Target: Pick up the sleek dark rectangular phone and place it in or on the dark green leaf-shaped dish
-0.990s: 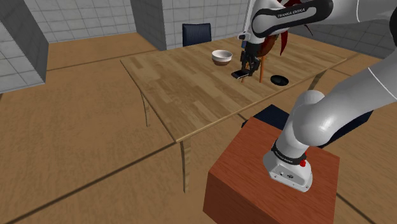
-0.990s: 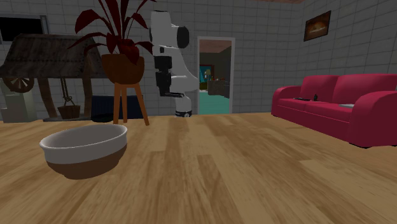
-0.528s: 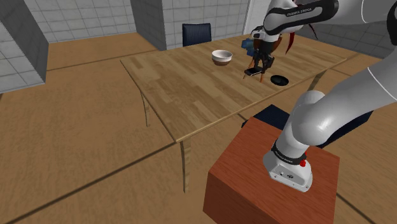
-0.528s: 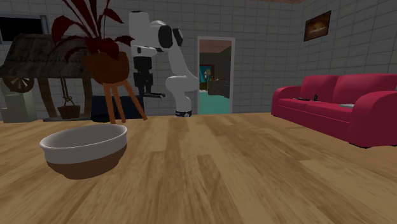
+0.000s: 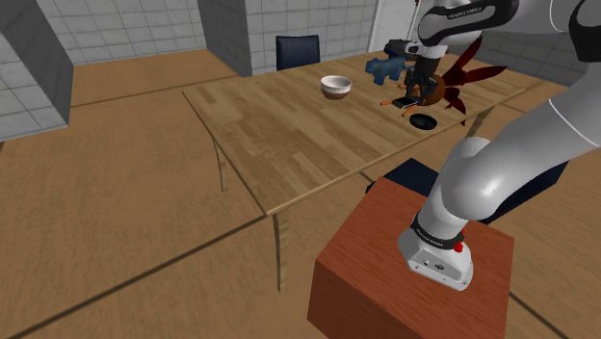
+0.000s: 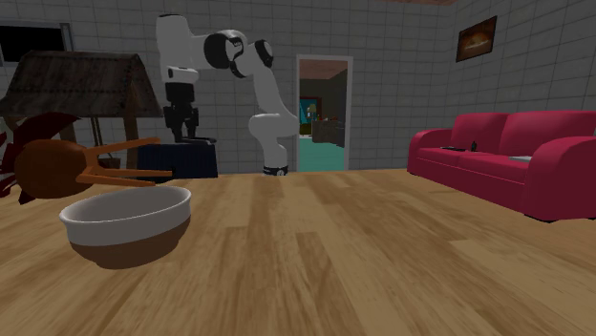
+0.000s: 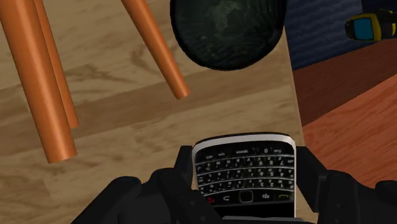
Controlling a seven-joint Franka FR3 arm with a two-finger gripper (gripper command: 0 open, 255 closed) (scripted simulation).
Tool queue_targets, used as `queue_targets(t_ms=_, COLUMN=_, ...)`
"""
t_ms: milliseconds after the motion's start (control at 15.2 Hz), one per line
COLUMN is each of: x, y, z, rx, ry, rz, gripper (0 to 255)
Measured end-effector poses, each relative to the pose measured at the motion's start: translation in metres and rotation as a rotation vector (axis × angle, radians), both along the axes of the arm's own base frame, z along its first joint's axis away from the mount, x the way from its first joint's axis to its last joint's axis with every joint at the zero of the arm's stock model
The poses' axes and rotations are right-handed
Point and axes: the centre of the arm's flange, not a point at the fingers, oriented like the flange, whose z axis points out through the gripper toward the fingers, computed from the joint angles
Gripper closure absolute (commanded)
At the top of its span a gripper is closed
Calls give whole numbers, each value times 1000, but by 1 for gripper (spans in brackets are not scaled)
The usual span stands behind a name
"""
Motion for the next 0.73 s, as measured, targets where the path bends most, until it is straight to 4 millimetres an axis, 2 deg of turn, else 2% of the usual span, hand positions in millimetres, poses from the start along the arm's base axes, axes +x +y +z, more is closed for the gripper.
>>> queue_targets(t_ms=594, x=-55, y=-110, z=0, rx=1, ry=1, rz=-1, gripper=255)
queue_targets(t_ms=726, x=-64, y=-119, z=-6, rx=0, ry=0, rz=0, gripper=255)
